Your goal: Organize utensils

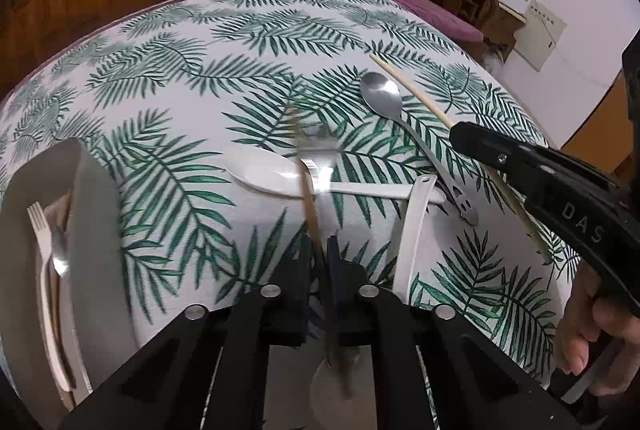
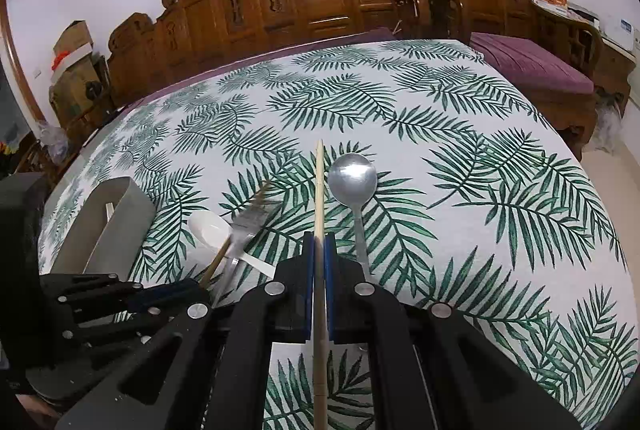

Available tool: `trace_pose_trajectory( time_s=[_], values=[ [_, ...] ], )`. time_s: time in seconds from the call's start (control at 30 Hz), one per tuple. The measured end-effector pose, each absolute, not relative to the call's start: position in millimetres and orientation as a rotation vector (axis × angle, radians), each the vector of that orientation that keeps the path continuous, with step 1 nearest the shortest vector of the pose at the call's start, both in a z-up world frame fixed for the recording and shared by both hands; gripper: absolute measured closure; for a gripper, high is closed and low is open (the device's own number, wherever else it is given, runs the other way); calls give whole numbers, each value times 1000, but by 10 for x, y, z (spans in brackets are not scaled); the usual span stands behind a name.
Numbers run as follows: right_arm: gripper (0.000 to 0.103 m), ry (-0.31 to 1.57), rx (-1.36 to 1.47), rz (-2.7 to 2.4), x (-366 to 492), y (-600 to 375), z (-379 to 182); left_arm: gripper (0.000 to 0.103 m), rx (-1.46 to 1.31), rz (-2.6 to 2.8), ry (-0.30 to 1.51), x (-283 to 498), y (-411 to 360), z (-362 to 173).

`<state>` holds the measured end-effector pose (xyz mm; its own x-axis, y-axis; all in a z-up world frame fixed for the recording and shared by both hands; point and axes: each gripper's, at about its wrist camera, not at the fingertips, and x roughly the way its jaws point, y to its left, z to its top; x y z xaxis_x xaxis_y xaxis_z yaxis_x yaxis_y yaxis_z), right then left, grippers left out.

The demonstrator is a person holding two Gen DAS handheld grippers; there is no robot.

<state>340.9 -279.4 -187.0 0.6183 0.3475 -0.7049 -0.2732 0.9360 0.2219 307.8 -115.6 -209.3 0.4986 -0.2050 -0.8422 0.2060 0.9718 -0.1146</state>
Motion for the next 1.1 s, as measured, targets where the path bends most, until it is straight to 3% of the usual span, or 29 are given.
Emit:
trace_pose_trajectory(
  time_s=[1.1],
  values=[
    [97, 801, -104, 523, 3052, -1917, -1771, 99, -26, -171, 834, 2205, -24, -1269]
  ],
)
